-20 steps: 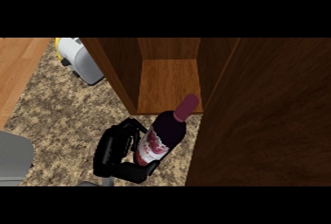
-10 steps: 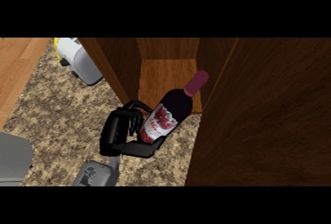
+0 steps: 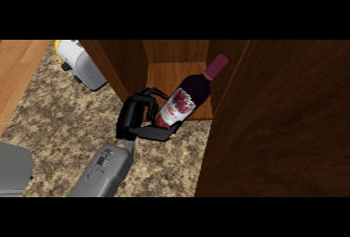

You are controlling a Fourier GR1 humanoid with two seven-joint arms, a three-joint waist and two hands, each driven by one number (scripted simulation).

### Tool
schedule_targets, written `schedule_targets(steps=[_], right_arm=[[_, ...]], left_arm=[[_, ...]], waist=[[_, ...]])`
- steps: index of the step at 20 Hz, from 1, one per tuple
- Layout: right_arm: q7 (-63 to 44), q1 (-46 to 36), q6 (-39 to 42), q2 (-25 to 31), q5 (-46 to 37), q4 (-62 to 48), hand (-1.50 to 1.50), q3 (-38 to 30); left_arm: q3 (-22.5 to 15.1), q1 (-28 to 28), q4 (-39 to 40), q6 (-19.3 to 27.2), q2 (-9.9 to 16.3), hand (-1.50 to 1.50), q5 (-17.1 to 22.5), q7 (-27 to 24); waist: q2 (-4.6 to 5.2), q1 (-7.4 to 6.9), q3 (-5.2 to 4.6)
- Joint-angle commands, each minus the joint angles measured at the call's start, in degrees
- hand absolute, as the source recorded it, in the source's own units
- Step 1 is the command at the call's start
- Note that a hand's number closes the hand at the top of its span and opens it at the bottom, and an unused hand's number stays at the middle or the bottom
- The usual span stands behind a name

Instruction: Pick up the wine, place it into the cabinet and close the cabinet

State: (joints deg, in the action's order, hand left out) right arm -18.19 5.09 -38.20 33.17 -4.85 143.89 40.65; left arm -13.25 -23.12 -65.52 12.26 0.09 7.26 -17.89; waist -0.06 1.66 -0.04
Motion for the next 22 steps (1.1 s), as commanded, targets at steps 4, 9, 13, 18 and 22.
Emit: schedule_targets(steps=[4, 9, 13, 18, 22], right_arm=[[1.0, 5.1, 2.3, 2.7, 4.1, 10.1, -1.5, -3.1], [-2.4, 4.4, 1.0, 1.6, -0.7, 11.3, -1.5, 1.1], [1.5, 7.2, 2.3, 2.8, 2.7, 12.1, -1.5, -1.1], [5.1, 8.8, 3.3, 3.3, 5.1, 12.0, -1.5, -1.6], [6.5, 8.2, 2.3, 1.3, 2.2, 8.5, -1.5, 1.4]], left_arm=[[-1.4, -10.9, 12.4, 4.3, -0.1, 1.5, 4.5, -3.3], [2.2, -13.3, 19.7, -0.1, -0.1, 1.5, 6.4, -8.2], [1.7, -19.2, 23.9, 1.4, -0.1, 1.5, 10.6, -5.5], [-0.6, -22.6, 30.5, 3.9, -0.1, 1.5, 13.0, -9.0], [-1.0, -30.1, 37.2, 6.4, -0.1, 1.5, 12.9, -5.6]], waist=[[0.24, 0.62, 0.07], [0.2, 0.6, -0.07], [0.25, 1.1, 0.0], [0.46, 1.92, 0.04], [0.56, 2.37, 0.0]])
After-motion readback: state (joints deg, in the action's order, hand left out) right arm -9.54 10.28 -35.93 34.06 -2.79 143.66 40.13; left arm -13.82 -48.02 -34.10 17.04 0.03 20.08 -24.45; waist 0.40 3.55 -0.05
